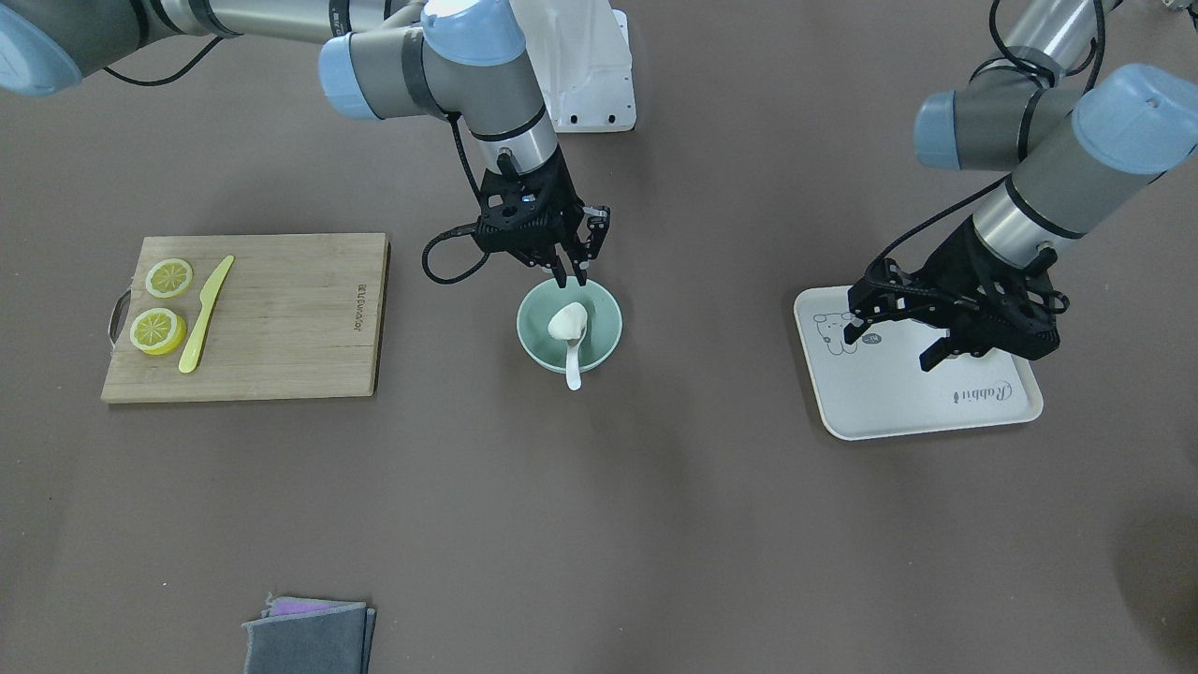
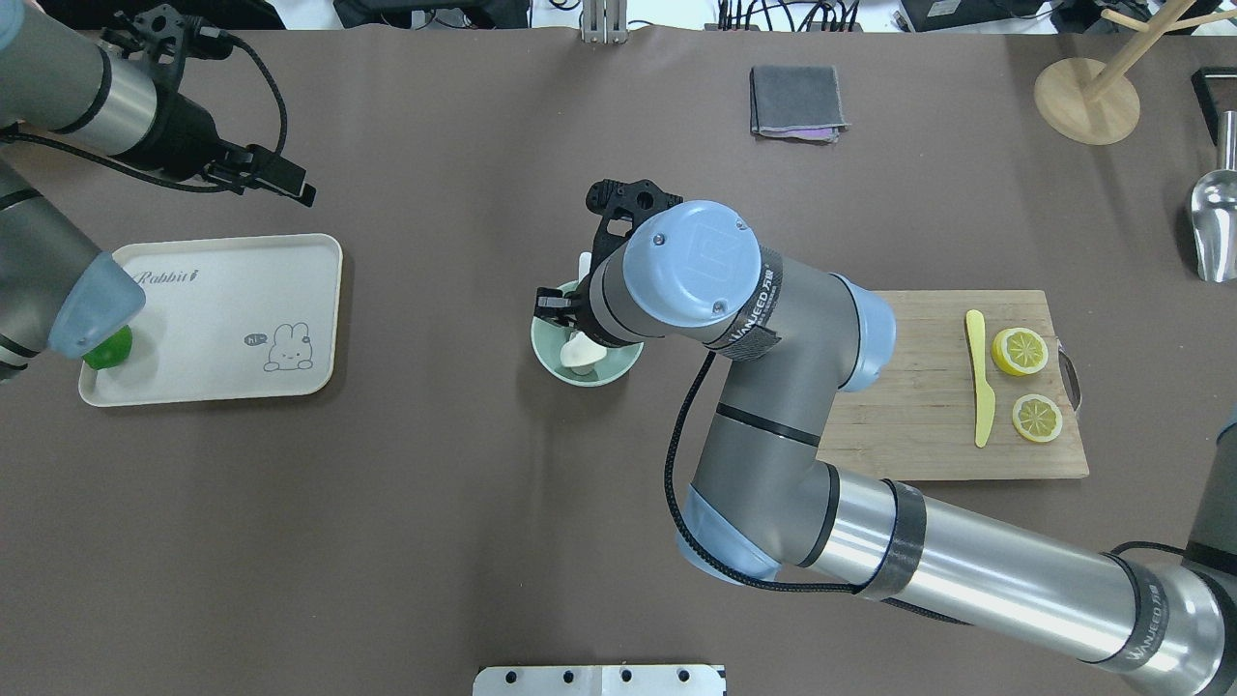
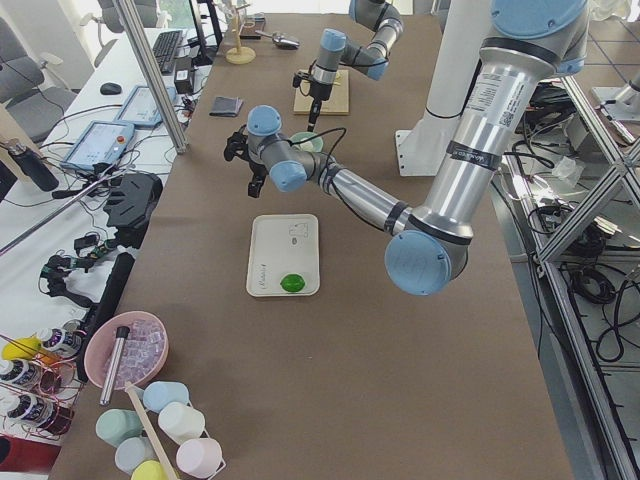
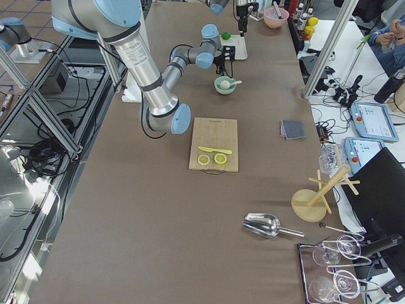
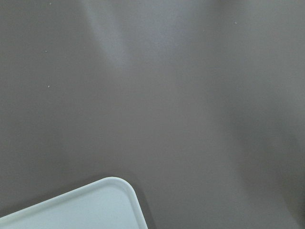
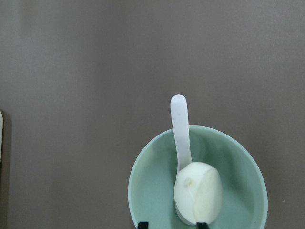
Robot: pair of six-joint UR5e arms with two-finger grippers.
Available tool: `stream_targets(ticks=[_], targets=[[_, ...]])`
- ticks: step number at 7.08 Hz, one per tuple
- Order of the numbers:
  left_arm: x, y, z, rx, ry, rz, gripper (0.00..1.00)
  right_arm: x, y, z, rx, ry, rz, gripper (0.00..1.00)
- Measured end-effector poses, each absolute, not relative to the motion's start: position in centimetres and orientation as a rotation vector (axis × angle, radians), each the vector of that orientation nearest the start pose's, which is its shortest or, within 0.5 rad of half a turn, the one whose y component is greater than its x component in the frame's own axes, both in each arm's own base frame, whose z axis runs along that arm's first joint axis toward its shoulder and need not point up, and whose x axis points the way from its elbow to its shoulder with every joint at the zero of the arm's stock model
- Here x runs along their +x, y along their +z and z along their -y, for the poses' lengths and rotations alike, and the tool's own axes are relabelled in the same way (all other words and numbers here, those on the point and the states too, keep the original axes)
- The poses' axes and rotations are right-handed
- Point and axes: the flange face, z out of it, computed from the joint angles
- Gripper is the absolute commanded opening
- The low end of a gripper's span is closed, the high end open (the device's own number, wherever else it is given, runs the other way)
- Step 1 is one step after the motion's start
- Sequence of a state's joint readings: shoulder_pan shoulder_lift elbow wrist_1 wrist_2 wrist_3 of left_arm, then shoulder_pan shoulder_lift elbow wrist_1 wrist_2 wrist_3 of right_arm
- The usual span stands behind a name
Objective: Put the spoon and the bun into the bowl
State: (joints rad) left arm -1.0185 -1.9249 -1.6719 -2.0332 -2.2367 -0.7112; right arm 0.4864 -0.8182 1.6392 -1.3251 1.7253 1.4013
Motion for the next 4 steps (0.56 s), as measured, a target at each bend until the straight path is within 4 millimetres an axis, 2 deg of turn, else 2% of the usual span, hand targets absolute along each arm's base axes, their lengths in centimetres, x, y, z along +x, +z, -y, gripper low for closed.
stream_targets(ticks=[1, 2, 3, 4], targets=[[26.0, 36.0, 56.9, 0.345, 0.155, -1.013, 0.99, -54.6, 14.7, 43.2, 0.214, 0.207, 1.057, 1.00], [24.7, 36.7, 57.2, 0.350, 0.141, -1.001, 0.99, -52.0, 16.2, 43.9, 0.208, 0.209, 1.056, 1.00], [22.0, 38.2, 57.8, 0.368, 0.142, -0.967, 0.99, -47.4, 19.5, 44.9, 0.200, 0.186, 1.040, 1.00], [18.5, 40.1, 58.1, 0.387, 0.171, -0.911, 0.99, -41.7, 23.8, 46.2, 0.204, 0.139, 1.008, 1.00]])
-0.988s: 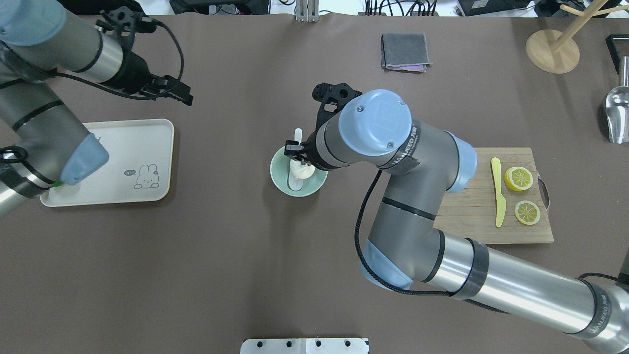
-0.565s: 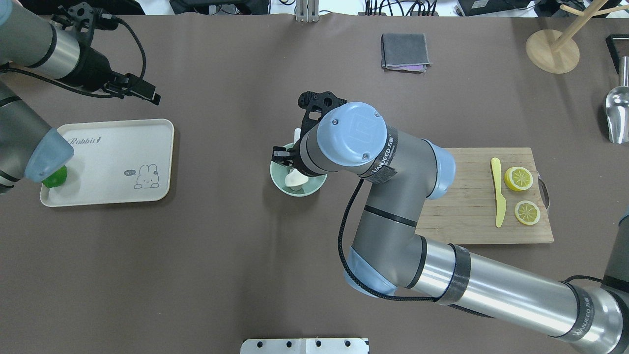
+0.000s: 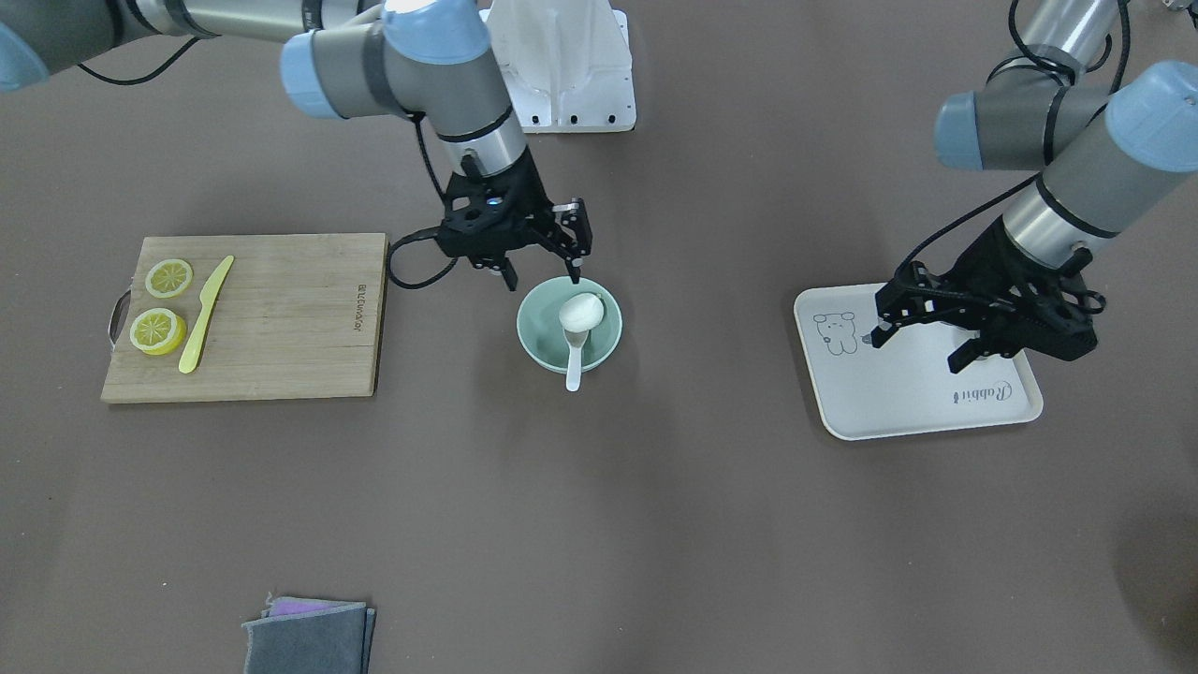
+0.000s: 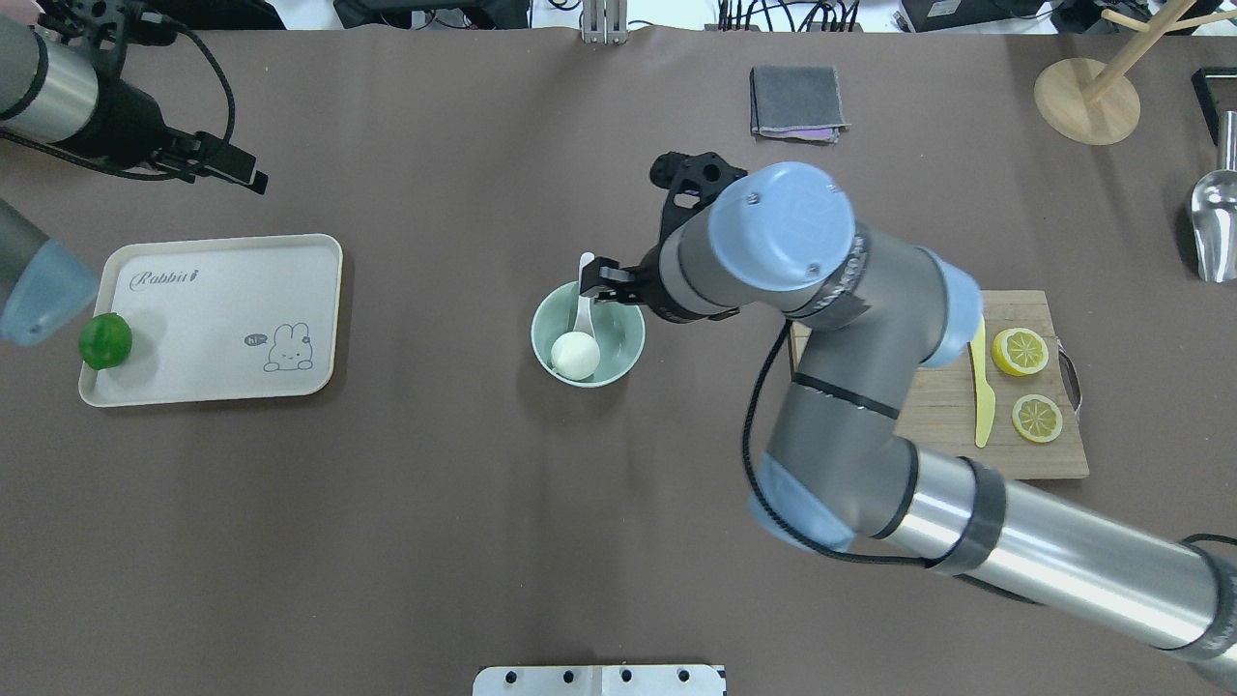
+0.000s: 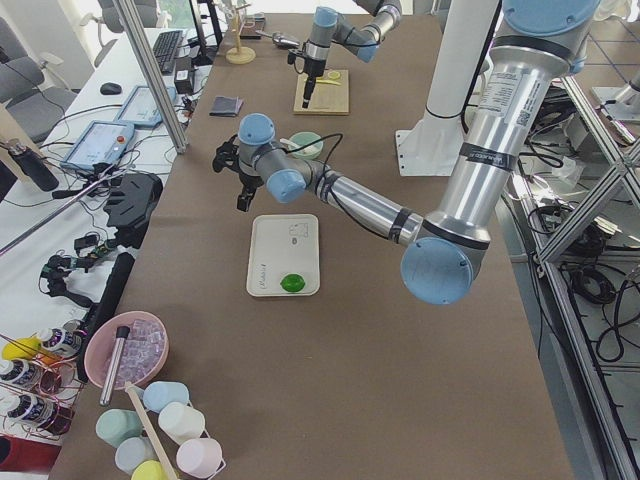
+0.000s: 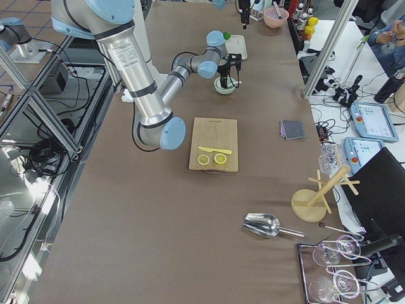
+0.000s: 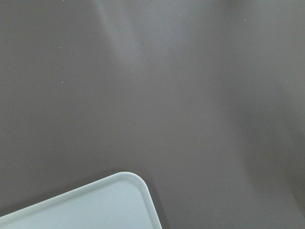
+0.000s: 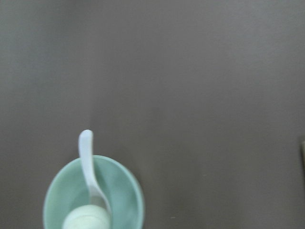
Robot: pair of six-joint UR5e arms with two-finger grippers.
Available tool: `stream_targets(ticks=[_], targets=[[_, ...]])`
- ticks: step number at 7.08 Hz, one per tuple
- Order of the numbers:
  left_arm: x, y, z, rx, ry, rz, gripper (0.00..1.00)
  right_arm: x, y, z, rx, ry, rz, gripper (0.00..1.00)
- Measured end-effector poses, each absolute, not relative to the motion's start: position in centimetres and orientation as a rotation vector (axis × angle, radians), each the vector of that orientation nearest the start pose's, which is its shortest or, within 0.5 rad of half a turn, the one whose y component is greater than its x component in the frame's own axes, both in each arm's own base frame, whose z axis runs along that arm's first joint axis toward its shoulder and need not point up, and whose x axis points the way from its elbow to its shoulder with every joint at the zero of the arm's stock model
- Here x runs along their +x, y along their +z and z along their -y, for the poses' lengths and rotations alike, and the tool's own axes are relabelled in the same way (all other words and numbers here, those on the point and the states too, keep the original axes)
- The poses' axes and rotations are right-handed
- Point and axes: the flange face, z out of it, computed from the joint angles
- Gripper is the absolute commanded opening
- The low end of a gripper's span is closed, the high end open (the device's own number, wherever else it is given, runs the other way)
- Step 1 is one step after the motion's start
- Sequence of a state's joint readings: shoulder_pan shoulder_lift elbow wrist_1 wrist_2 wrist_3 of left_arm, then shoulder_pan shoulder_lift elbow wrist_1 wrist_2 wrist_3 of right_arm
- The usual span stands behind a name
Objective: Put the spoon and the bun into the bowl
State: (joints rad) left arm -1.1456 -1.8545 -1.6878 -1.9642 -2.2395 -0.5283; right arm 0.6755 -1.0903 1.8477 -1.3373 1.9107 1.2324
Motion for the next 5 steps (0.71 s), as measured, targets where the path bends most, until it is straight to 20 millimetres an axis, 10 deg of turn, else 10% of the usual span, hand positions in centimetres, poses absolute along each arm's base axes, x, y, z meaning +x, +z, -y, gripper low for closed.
stream_targets(ticks=[3, 5], targets=[[6.2, 47.8, 55.4, 0.400, 0.299, -0.738, 0.99, -20.2, 40.3, 51.0, 0.241, -0.069, 0.856, 1.00], [2.2, 52.7, 51.2, 0.341, 0.300, -0.700, 0.99, -7.3, 51.4, 52.5, 0.237, -0.178, 0.834, 1.00]])
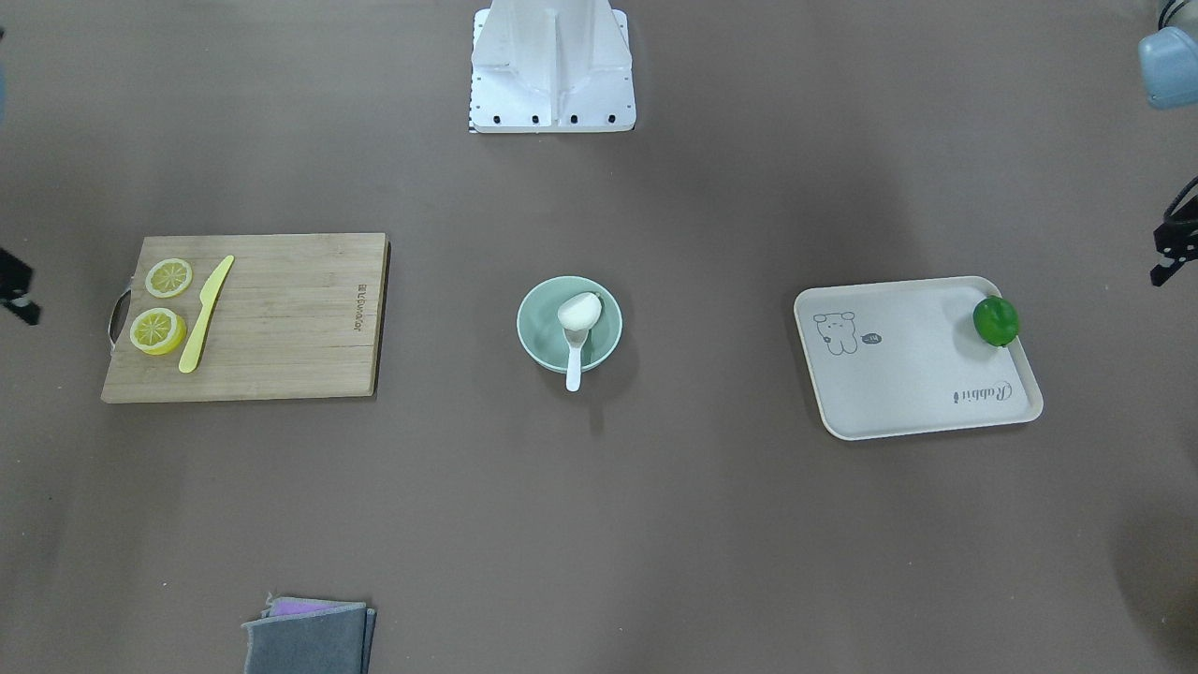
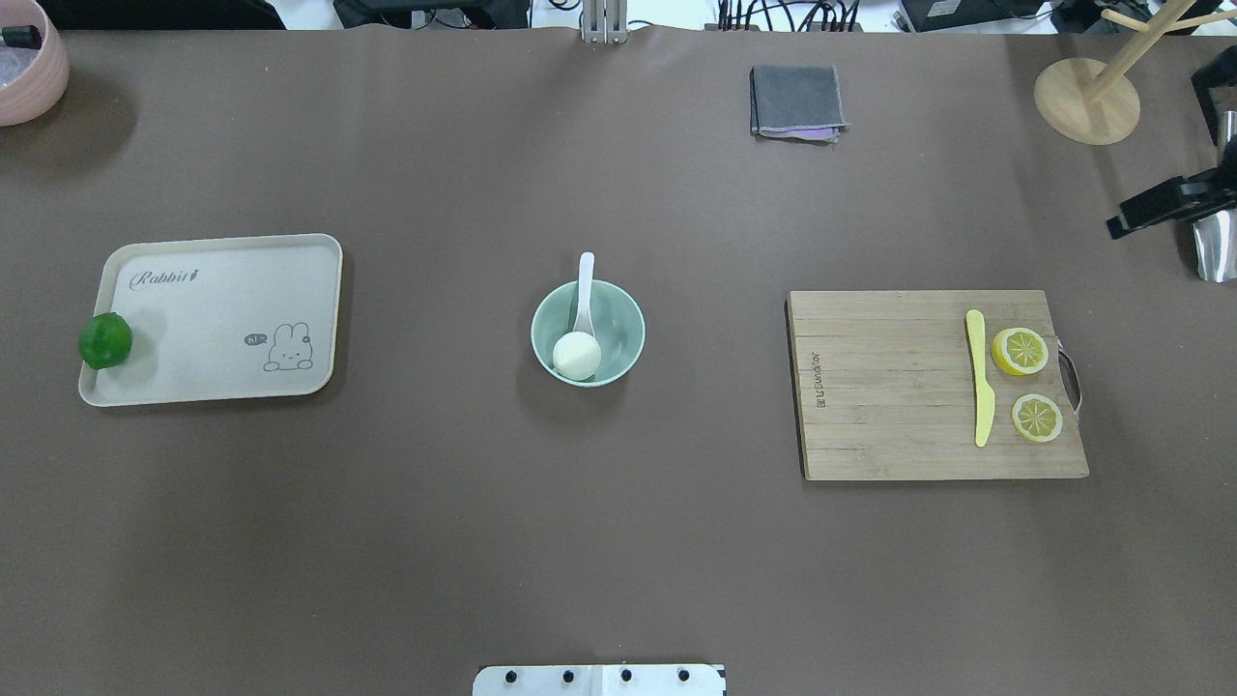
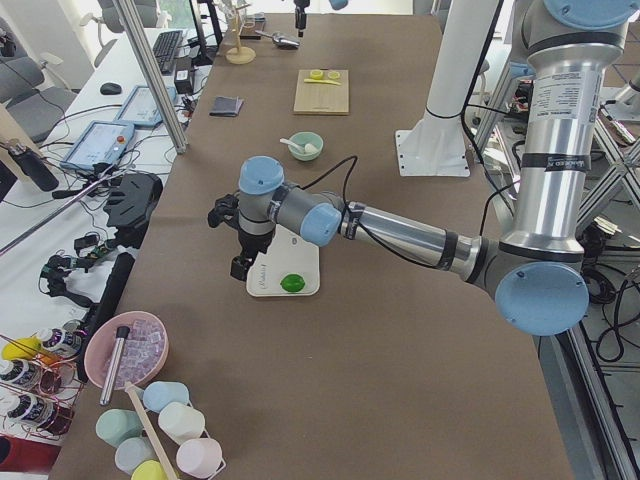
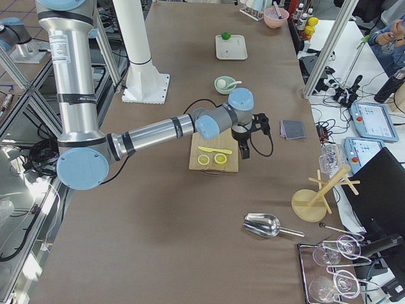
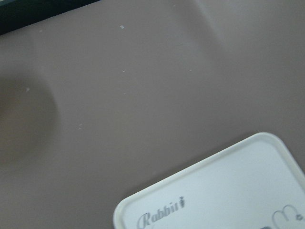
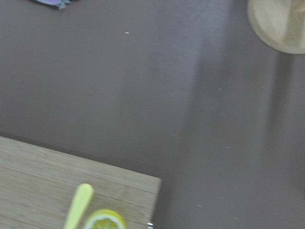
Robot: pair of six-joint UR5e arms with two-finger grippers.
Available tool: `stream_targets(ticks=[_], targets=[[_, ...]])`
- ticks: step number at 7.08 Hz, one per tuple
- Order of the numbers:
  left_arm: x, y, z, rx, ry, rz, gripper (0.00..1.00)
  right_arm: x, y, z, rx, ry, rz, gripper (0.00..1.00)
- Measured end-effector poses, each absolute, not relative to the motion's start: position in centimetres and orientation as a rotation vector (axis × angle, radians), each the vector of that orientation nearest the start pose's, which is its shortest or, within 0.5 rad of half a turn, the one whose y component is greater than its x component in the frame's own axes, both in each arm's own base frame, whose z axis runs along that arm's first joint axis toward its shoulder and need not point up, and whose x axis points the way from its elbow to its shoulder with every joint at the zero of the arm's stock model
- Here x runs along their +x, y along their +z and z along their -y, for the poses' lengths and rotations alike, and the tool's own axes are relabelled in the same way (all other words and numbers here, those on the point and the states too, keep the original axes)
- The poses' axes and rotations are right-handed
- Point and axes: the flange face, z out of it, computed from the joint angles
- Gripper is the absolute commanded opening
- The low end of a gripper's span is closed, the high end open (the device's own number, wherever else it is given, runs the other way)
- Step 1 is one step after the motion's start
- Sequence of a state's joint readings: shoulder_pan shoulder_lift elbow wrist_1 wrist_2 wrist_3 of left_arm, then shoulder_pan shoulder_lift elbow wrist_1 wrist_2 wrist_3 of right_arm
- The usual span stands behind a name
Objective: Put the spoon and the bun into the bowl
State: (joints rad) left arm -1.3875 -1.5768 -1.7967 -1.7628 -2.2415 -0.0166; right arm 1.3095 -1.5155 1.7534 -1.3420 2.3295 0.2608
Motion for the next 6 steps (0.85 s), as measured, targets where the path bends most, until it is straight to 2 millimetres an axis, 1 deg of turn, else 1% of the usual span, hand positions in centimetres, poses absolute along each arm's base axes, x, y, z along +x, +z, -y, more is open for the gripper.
stream_targets(ticks=[1, 2, 3, 4, 5, 6], targets=[[1.5, 55.0, 48.9, 0.302, 0.288, -0.696, 0.99, -3.1, 55.7, 52.6, 0.230, -0.189, 0.836, 1.00], [1.1, 56.4, 46.8, 0.283, 0.283, -0.705, 0.99, -0.1, 59.1, 52.6, 0.212, -0.170, 0.837, 1.00], [1.1, 56.5, 45.0, 0.281, 0.291, -0.754, 0.99, 1.6, 61.3, 52.4, 0.193, -0.144, 0.838, 1.00], [0.9, 56.4, 43.8, 0.276, 0.293, -0.822, 0.99, 2.5, 62.7, 52.2, 0.176, -0.118, 0.836, 1.00], [0.2, 56.2, 43.3, 0.280, 0.279, -0.854, 0.99, 3.0, 63.9, 52.0, 0.159, -0.099, 0.834, 1.00], [-0.4, 56.2, 43.3, 0.275, 0.244, -0.861, 0.99, 3.2, 64.7, 51.6, 0.146, -0.089, 0.832, 1.00]])
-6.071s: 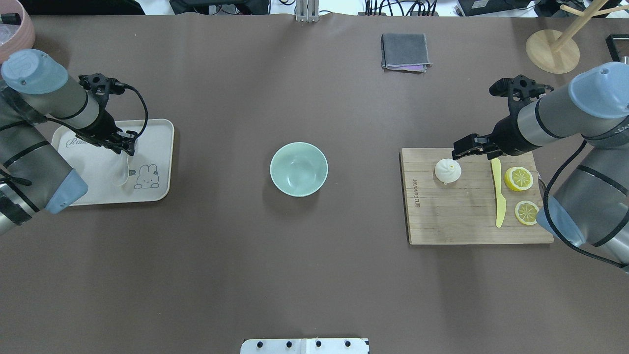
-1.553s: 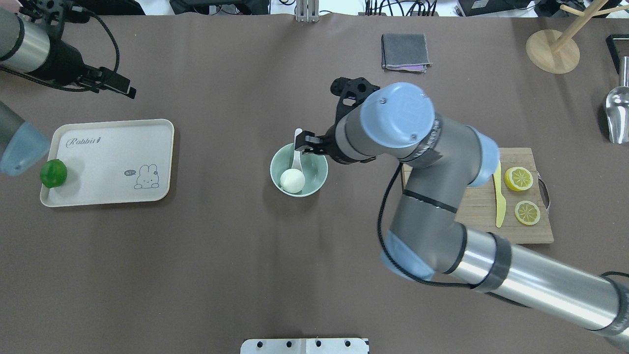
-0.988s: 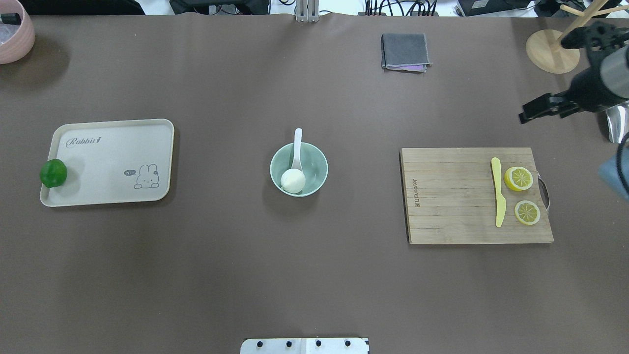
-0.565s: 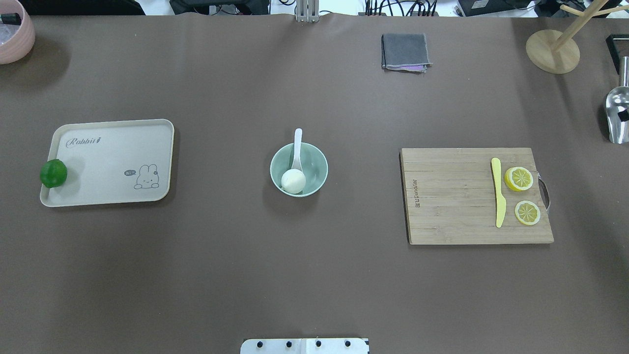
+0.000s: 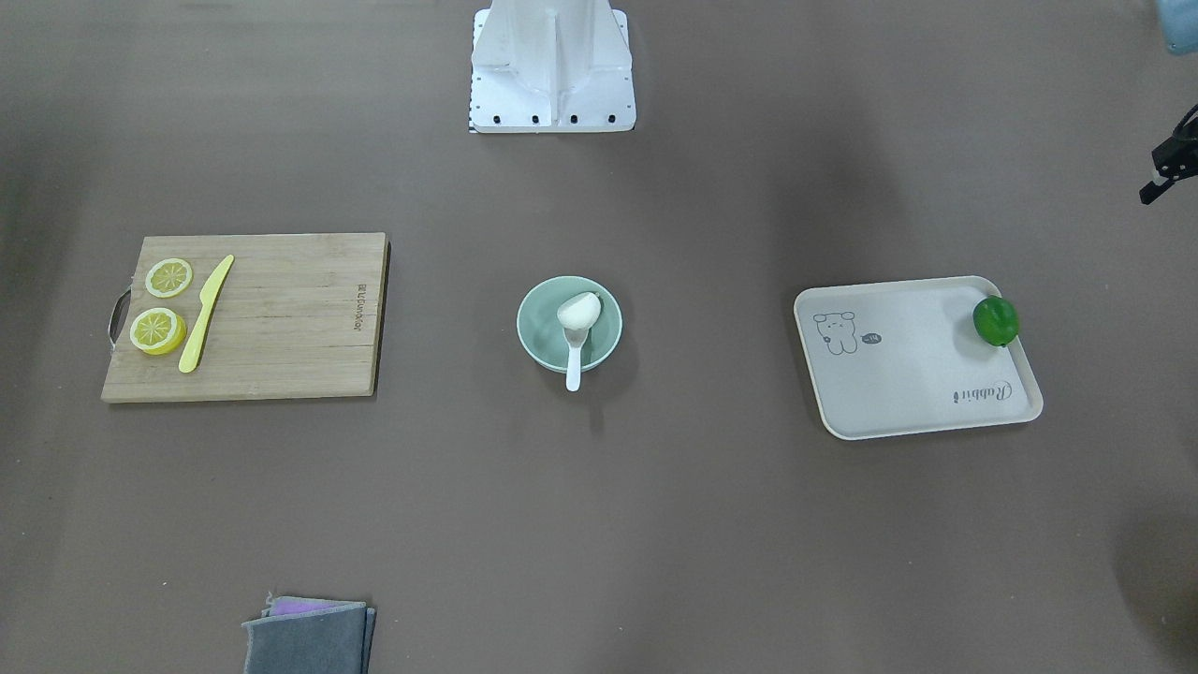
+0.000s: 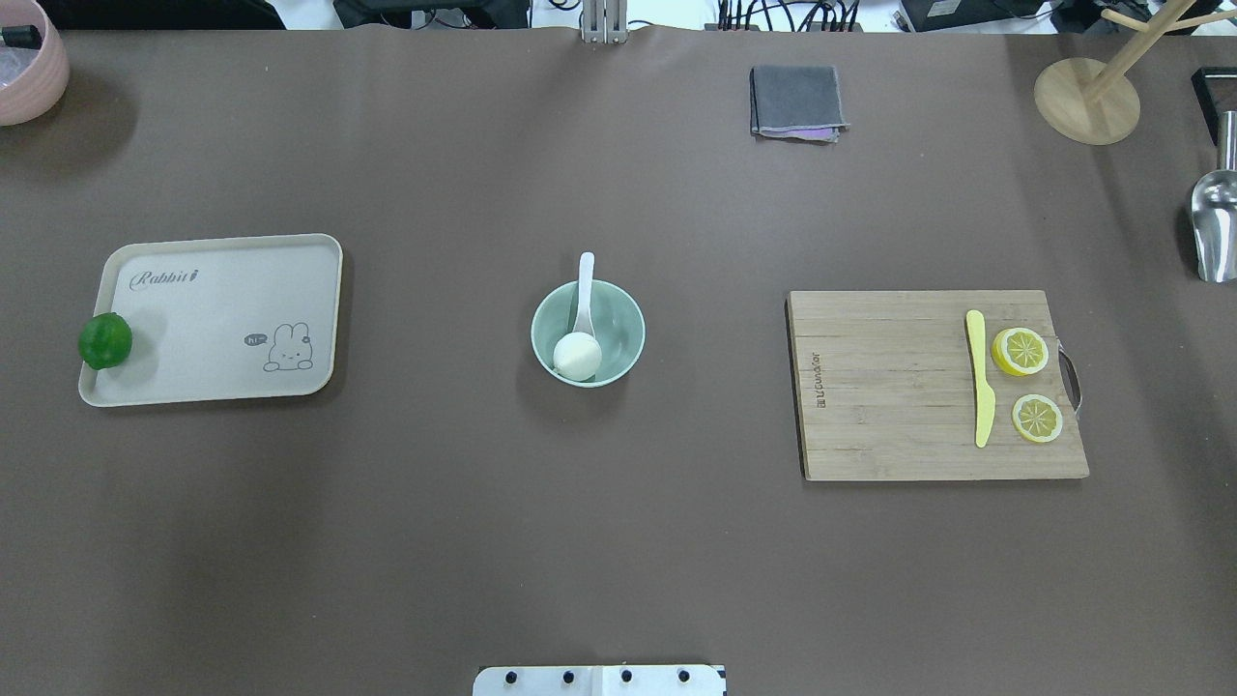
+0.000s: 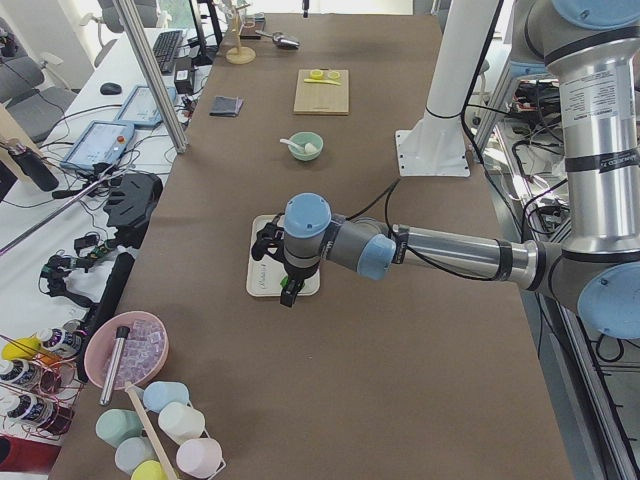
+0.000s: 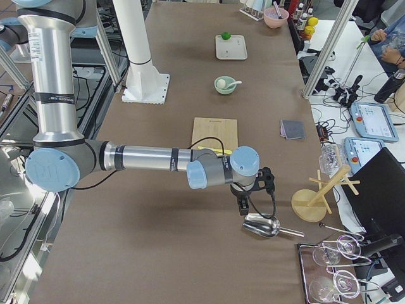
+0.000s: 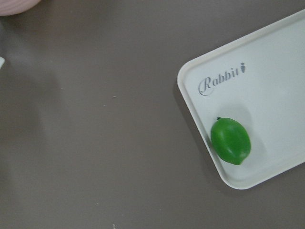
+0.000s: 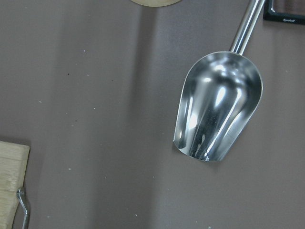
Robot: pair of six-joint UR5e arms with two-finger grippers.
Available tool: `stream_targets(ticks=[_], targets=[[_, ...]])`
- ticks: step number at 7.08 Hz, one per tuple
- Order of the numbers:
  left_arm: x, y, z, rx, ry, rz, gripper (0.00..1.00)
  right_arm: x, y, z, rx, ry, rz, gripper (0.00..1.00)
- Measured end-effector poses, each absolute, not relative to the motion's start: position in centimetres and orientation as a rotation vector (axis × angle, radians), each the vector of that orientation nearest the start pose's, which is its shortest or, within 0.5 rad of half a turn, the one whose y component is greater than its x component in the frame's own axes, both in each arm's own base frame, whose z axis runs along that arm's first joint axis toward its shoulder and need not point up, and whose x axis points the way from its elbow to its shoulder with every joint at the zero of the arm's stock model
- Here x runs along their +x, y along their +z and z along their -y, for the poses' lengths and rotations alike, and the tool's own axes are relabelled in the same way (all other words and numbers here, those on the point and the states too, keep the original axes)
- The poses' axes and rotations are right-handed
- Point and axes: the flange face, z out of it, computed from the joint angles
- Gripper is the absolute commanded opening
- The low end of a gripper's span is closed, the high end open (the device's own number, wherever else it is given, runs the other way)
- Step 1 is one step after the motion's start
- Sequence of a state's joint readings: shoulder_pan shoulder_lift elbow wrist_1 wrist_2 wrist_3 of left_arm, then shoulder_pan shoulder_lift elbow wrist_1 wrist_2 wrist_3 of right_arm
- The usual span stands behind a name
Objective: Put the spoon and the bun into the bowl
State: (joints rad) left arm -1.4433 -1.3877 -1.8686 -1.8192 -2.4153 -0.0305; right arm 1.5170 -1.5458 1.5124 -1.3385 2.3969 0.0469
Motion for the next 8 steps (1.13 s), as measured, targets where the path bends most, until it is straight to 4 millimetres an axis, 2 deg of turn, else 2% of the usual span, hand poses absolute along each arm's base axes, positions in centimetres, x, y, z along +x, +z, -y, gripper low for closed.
stream_targets(ticks=[4, 6, 8], targets=[[-1.5, 57.7, 44.4, 0.211, 0.094, -0.757, 0.99, 3.4, 66.4, 50.3, 0.121, -0.076, 0.830, 1.00], [-1.3, 56.7, 46.4, 0.119, 0.060, -0.760, 0.99, 3.4, 66.5, 49.9, 0.124, -0.079, 0.833, 1.00], [-1.2, 55.7, 47.2, 0.081, 0.051, -0.756, 0.99, 3.7, 66.3, 49.7, 0.132, -0.082, 0.834, 1.00]])
